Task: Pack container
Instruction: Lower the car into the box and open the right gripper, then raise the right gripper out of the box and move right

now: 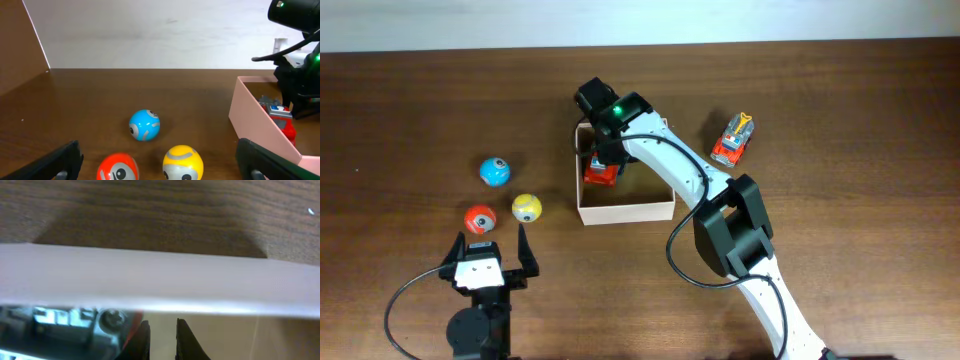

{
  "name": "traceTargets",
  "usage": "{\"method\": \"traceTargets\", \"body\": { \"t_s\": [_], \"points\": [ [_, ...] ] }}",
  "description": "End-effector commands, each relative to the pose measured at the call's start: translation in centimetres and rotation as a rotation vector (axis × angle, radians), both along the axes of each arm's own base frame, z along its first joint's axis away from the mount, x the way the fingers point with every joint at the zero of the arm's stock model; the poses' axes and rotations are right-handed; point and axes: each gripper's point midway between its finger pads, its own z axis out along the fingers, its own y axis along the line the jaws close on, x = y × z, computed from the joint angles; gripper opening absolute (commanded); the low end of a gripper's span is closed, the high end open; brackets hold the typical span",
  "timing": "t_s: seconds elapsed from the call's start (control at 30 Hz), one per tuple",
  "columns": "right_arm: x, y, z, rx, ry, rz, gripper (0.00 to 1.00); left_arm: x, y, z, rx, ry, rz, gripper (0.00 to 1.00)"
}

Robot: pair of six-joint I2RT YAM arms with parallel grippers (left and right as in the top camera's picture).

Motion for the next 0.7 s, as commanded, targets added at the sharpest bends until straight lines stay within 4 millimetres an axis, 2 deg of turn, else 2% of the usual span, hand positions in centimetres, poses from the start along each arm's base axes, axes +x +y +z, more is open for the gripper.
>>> {"method": "traceTargets", "body": {
  "t_s": [0.0,0.47,0.57,0.67],
  "points": [
    [0.0,1.1,0.7,0.060,0.001,0.030,0.13,0.0,-0.1,-0.1,0.015,0.000,-0.007,0.99],
    [0.2,2.6,1.0,0.120,-0.004,0.103,0.10,0.0,-0.1,-0.1,0.015,0.000,-0.007,0.99],
    [0.4,2.4,1.0,0.114,-0.009,0.100,0.10,0.0,-0.1,-0.1,0.015,-0.001,-0.007,0.99],
    [1.1,1.2,1.0,0.086,-0.025,0.081,0.14,0.0,-0.1,-0.1,0.015,0.000,-0.007,0.99]
  ]
}}
